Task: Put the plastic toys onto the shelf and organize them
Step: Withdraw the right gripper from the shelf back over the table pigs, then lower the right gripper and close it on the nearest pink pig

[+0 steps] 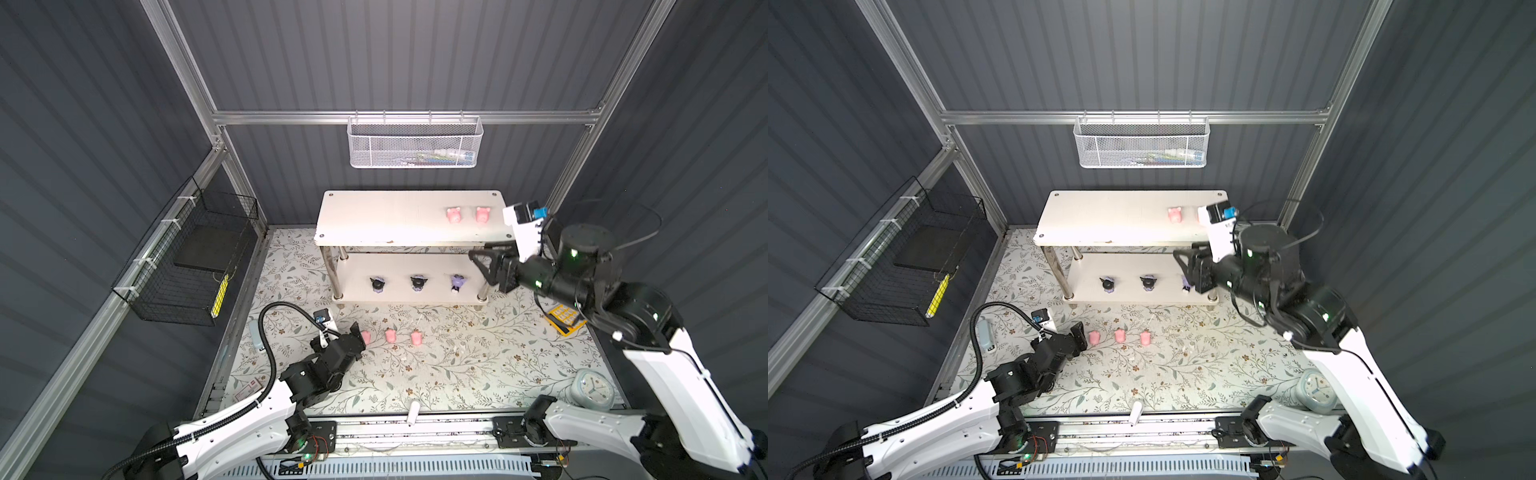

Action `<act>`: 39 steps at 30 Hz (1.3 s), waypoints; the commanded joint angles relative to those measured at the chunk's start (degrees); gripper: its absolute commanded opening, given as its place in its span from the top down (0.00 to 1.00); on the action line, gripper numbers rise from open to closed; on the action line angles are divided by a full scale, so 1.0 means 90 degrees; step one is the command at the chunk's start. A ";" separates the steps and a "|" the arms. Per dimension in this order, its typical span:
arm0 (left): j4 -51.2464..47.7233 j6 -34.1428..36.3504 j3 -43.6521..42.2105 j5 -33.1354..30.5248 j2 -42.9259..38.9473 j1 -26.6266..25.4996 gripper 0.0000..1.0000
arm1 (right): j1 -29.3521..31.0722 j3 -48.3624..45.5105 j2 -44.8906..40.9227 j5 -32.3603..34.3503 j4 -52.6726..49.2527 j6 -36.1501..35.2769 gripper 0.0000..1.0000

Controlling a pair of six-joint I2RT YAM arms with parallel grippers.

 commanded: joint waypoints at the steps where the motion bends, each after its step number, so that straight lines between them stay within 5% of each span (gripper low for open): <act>1: -0.0090 0.0134 0.0276 0.0000 0.0040 0.0057 0.12 | 0.0606 -0.0826 -0.0382 0.0561 0.0112 0.0339 0.48; 8: -0.0136 0.0061 0.0285 -0.0079 0.0009 0.0065 0.12 | 0.1941 -0.3024 -0.0744 0.1054 0.0418 0.1811 0.45; 14: -0.0131 -0.0013 0.0277 -0.0040 0.0002 0.0060 0.12 | 0.2483 -0.3997 0.0022 0.1604 0.0950 0.2702 0.43; 23: -0.0302 -0.0003 0.0268 -0.0059 -0.0081 0.0065 0.12 | 0.2496 -0.4336 0.1595 0.2413 0.1660 0.3277 0.33; 31: -0.0294 -0.0081 0.0191 -0.0079 -0.0049 0.0064 0.12 | 0.2356 -0.4581 0.2884 0.2310 0.3010 0.3370 0.33; 39: -0.0303 -0.0144 0.0152 -0.0069 0.0012 0.0061 0.12 | 0.2206 -0.4076 0.3883 0.2092 0.3185 0.3427 0.34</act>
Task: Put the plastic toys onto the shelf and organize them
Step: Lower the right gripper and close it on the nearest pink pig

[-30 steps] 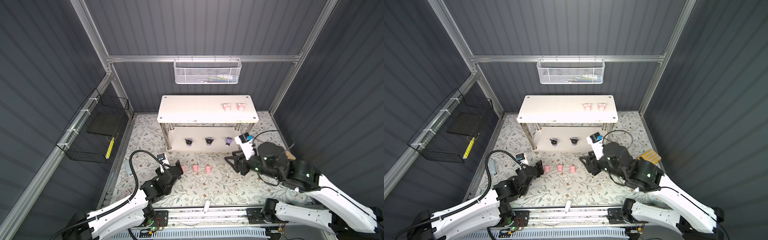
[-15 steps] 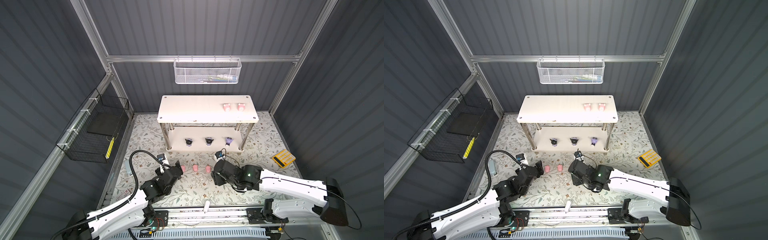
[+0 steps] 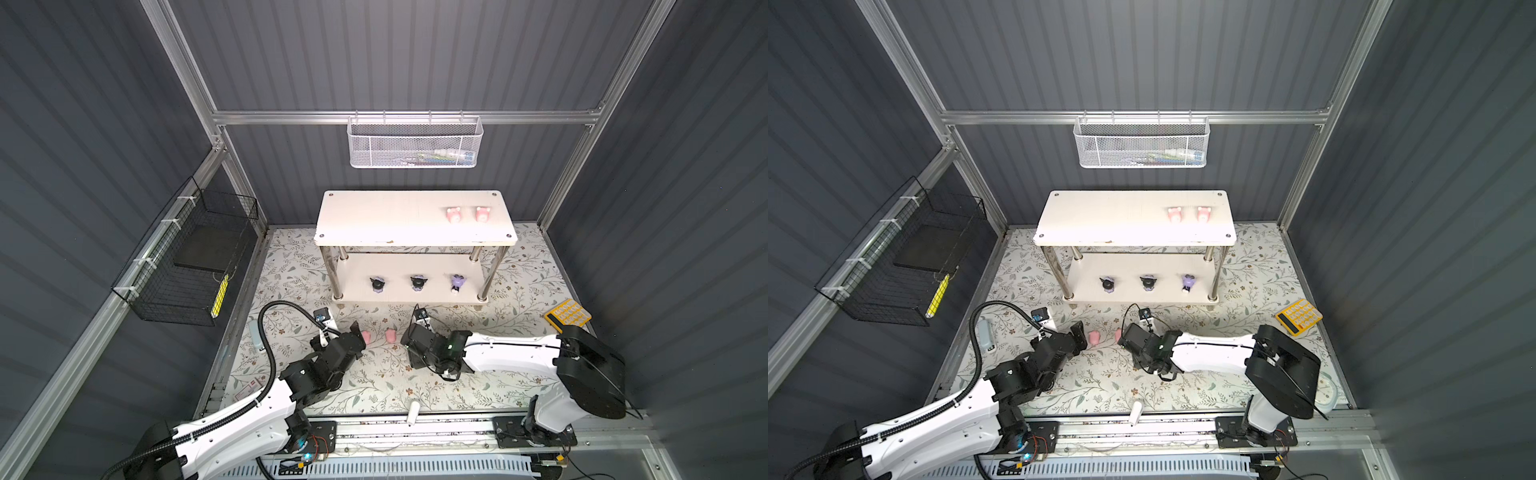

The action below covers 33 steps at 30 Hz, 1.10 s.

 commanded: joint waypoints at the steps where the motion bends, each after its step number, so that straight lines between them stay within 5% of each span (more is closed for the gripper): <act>1: -0.0158 -0.0093 0.0049 -0.0067 0.0028 0.0048 0.12 | -0.0054 0.0301 0.0134 0.0015 0.0170 0.0089 0.34; 33: -0.0114 -0.0136 -0.0029 -0.0111 0.0126 0.0060 0.12 | -0.0670 0.0665 0.1093 -0.0322 0.0343 -0.0140 0.46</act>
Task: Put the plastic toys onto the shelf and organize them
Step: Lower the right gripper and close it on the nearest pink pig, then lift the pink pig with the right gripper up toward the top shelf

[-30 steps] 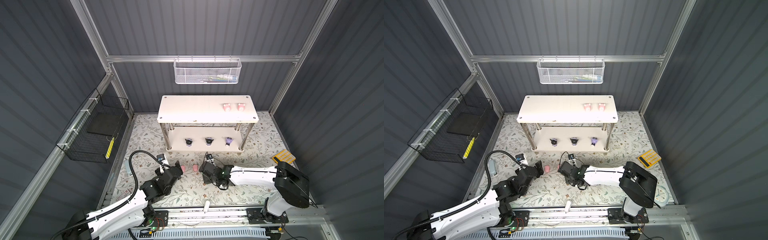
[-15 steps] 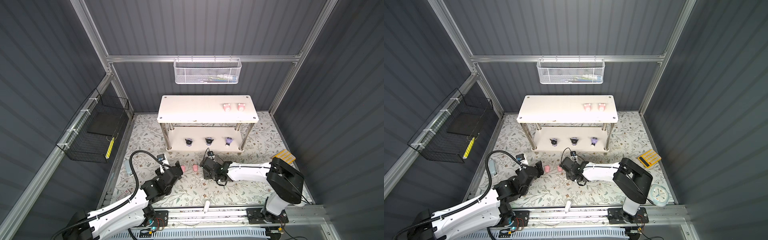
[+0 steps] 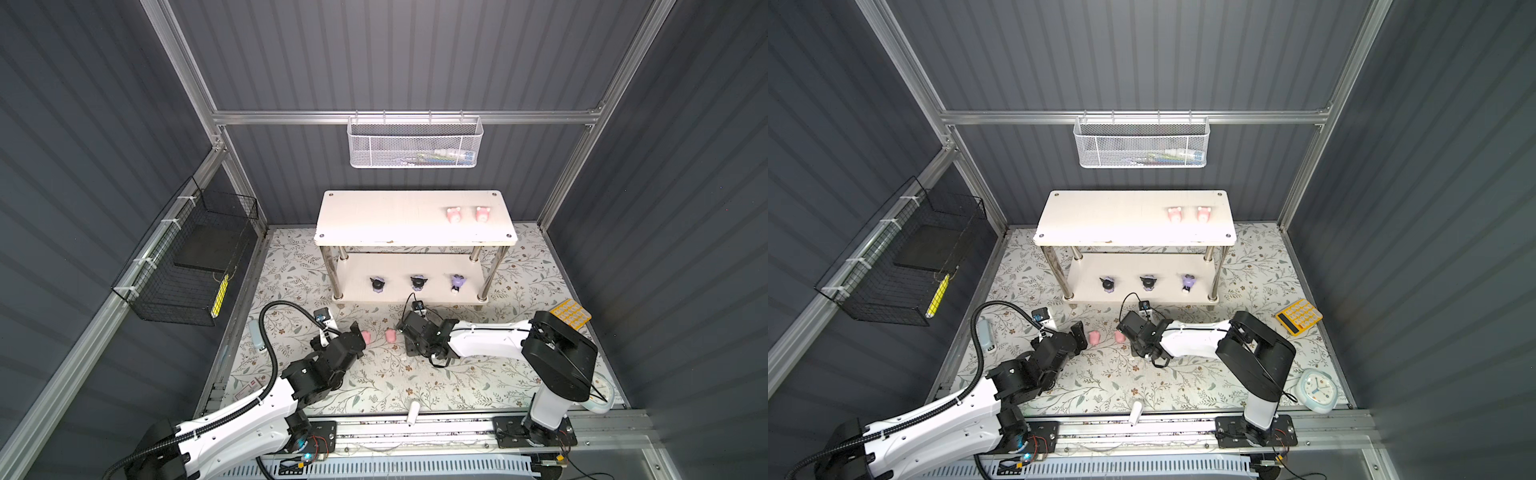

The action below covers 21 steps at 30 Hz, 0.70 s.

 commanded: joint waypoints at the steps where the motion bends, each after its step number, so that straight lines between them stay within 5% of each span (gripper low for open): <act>1: -0.0122 -0.0072 -0.0029 -0.0104 -0.0013 0.0033 0.12 | -0.0033 0.0198 0.0161 0.0021 -0.0073 -0.0122 0.47; 21: -0.0091 -0.0120 -0.0092 -0.0072 0.0007 0.0043 0.12 | -0.0089 0.0083 -0.0569 0.0246 -0.0860 -0.0134 0.68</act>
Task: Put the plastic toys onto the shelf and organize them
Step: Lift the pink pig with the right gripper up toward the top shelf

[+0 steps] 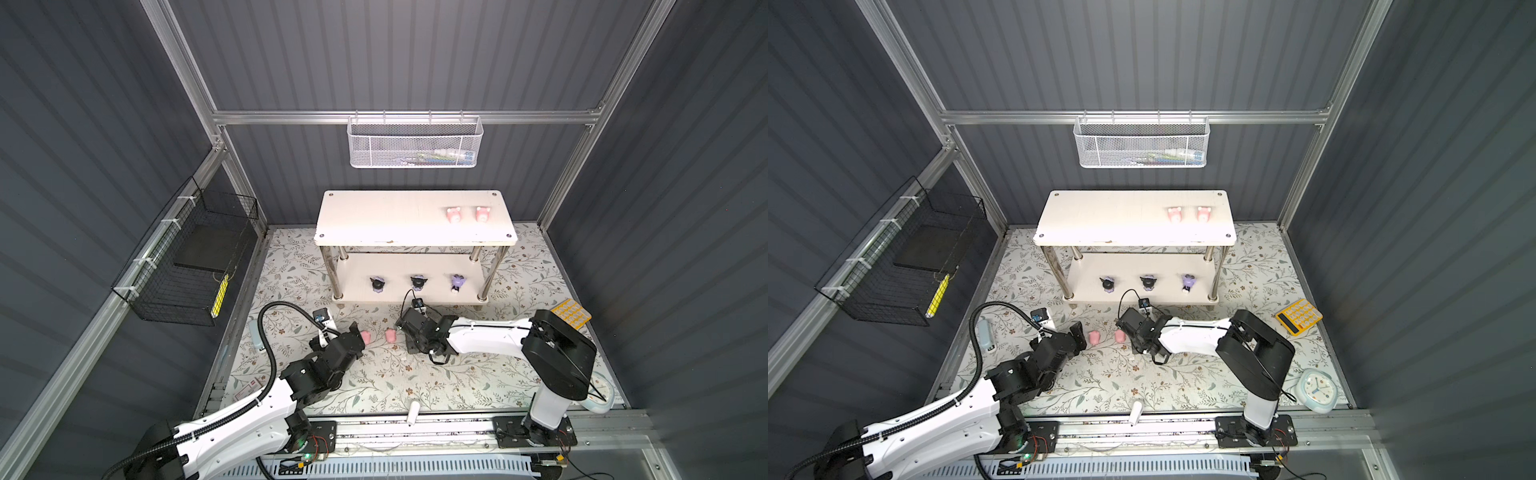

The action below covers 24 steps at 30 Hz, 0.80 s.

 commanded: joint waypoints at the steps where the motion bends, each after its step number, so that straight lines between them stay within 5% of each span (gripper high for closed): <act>1: 0.0032 -0.0066 -0.0095 -0.0067 0.0056 0.0035 0.12 | -0.0007 -0.0100 -0.0456 0.0160 -0.0496 -0.0040 0.68; 13: 0.0280 -0.0067 -0.0184 -0.0008 0.0179 0.0057 0.12 | 0.0013 0.0339 -0.2904 -0.0072 -0.2823 -0.0227 0.71; 24: 0.0613 -0.0057 -0.0246 0.0048 0.0406 0.0086 0.12 | 0.0174 0.3643 -0.3180 -0.0113 -0.5339 -0.0743 0.72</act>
